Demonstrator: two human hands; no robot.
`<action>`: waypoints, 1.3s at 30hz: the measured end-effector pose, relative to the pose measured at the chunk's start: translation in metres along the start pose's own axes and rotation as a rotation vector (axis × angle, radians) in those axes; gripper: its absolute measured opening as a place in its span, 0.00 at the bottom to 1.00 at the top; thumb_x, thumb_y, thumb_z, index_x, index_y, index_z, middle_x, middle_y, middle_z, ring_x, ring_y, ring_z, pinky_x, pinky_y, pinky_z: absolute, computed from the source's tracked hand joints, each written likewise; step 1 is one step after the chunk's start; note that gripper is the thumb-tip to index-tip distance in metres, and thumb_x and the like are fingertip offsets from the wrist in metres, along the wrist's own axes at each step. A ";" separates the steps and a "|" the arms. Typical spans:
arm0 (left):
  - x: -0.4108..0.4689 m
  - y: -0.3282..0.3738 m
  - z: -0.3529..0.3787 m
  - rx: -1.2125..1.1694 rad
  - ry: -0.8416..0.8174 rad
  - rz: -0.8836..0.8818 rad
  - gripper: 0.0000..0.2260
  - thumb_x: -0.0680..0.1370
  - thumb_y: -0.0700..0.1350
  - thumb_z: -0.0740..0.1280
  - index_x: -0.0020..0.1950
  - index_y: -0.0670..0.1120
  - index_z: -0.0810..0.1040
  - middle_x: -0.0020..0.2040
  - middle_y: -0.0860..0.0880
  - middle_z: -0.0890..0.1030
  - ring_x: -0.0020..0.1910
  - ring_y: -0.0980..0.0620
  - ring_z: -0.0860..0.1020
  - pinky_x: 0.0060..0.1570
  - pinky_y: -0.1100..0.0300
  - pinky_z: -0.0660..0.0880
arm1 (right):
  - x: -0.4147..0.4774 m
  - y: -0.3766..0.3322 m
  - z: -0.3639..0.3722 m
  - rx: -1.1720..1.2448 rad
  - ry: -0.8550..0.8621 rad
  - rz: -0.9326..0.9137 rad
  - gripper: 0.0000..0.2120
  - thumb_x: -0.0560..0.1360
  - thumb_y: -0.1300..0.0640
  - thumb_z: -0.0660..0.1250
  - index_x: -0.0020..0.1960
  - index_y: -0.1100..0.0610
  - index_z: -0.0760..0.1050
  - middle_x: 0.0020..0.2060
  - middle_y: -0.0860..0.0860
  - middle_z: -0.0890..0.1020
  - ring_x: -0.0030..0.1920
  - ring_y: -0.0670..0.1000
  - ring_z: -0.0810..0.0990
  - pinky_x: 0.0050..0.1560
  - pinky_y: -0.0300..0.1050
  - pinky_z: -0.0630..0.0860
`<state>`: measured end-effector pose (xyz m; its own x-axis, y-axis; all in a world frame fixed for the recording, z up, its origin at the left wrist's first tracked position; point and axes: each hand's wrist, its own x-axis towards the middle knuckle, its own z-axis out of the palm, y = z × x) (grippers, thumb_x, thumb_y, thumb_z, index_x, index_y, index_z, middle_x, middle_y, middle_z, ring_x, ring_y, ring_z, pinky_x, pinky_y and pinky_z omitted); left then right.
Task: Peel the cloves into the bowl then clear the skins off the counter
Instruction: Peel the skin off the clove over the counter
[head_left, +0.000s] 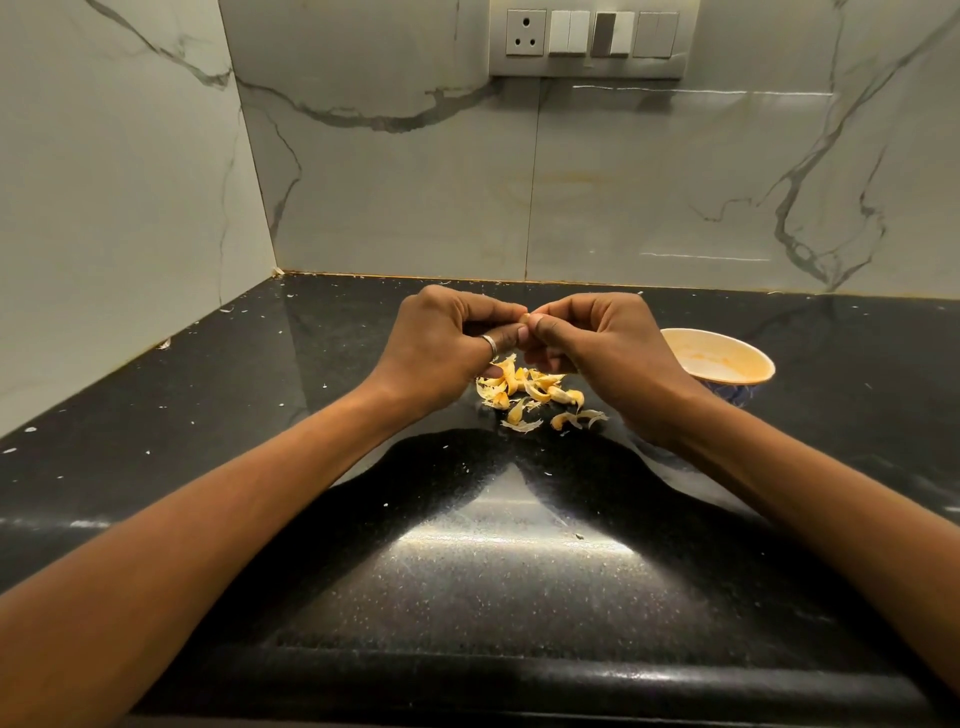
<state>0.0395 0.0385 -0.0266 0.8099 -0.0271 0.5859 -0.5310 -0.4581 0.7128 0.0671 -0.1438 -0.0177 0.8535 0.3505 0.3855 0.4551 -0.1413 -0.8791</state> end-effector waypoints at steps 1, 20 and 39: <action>0.000 0.000 0.000 -0.006 -0.008 0.000 0.12 0.76 0.39 0.74 0.59 0.40 0.84 0.50 0.47 0.85 0.46 0.53 0.85 0.38 0.58 0.83 | 0.000 0.000 0.000 0.025 -0.008 0.010 0.05 0.80 0.61 0.68 0.51 0.61 0.82 0.44 0.58 0.86 0.46 0.58 0.86 0.50 0.52 0.84; -0.002 0.001 0.004 -0.014 -0.027 -0.039 0.13 0.75 0.37 0.74 0.59 0.42 0.84 0.52 0.47 0.86 0.46 0.52 0.85 0.42 0.57 0.83 | -0.002 -0.001 0.002 -0.003 -0.044 0.041 0.04 0.81 0.62 0.65 0.51 0.59 0.79 0.45 0.58 0.86 0.43 0.55 0.87 0.48 0.51 0.85; 0.000 0.000 0.003 0.058 -0.028 0.000 0.12 0.76 0.38 0.74 0.58 0.45 0.84 0.52 0.49 0.86 0.50 0.56 0.84 0.53 0.52 0.82 | 0.000 0.003 -0.001 -0.015 -0.066 0.016 0.06 0.81 0.61 0.65 0.54 0.61 0.79 0.45 0.58 0.86 0.46 0.55 0.87 0.49 0.53 0.84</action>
<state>0.0407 0.0358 -0.0279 0.8169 -0.0516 0.5745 -0.5165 -0.5089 0.6887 0.0692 -0.1451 -0.0199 0.8422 0.4085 0.3520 0.4461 -0.1612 -0.8803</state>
